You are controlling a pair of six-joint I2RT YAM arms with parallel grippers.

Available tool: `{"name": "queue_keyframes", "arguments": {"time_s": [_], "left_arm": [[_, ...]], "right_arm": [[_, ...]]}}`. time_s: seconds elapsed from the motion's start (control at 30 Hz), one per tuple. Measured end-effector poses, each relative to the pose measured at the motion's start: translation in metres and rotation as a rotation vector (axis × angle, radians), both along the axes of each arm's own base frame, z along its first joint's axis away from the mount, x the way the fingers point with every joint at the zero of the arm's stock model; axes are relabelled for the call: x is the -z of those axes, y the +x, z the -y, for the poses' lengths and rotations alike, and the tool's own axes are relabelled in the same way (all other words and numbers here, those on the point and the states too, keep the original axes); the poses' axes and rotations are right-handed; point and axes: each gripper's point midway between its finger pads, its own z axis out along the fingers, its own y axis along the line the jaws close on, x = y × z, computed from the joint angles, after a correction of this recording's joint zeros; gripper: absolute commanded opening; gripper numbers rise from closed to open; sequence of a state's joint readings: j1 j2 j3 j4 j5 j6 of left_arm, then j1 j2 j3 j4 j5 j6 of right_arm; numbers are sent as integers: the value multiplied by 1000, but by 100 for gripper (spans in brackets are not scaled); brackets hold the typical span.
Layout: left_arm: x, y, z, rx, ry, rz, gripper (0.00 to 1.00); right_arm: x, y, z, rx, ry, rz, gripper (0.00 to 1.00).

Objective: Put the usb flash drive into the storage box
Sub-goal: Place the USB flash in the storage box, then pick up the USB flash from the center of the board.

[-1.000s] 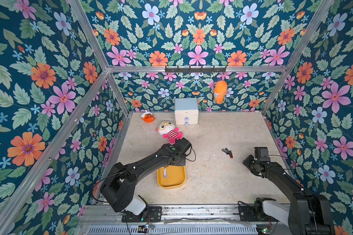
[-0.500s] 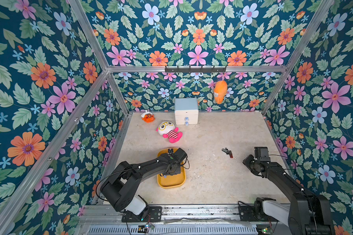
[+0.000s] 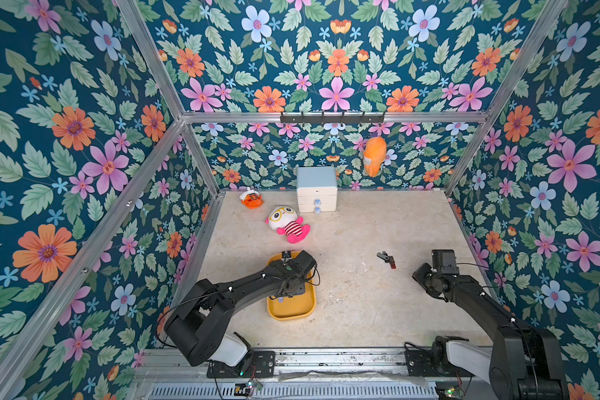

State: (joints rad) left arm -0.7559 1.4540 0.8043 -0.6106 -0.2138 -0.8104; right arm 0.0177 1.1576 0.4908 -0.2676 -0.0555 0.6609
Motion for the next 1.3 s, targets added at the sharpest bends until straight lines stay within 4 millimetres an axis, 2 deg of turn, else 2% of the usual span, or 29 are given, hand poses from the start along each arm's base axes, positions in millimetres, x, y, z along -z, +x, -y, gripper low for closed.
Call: {"name": "queue_keyframes", "arguments": {"time_s": [0.1, 0.3, 0.4, 0.5, 0.63, 0.87, 1.1, 1.3], "left_arm": [[-20, 3, 6, 9, -31, 28, 55], [-84, 15, 18, 46, -123, 139, 57], [-108, 14, 16, 77, -138, 175, 58], [-120, 9, 10, 103, -135, 191, 59], [-122, 3, 1, 123, -118, 188, 59], [-108, -12, -12, 163, -88, 162, 60], [-94, -20, -11, 183, -114, 139, 60], [-104, -23, 0, 221, -191, 168, 60]], "right_arm": [[0, 0, 0, 0, 0, 0, 49], [-9, 8, -4, -24, 7, 3, 51], [-21, 13, -22, -103, -4, 7, 53], [-35, 22, -47, -210, -27, 18, 54], [-33, 31, -52, -245, -59, -43, 54], [-21, 39, -63, -333, -95, -161, 56], [-14, 46, -67, -396, -144, -228, 56], [-3, 49, -73, -453, -179, -291, 54]]}}
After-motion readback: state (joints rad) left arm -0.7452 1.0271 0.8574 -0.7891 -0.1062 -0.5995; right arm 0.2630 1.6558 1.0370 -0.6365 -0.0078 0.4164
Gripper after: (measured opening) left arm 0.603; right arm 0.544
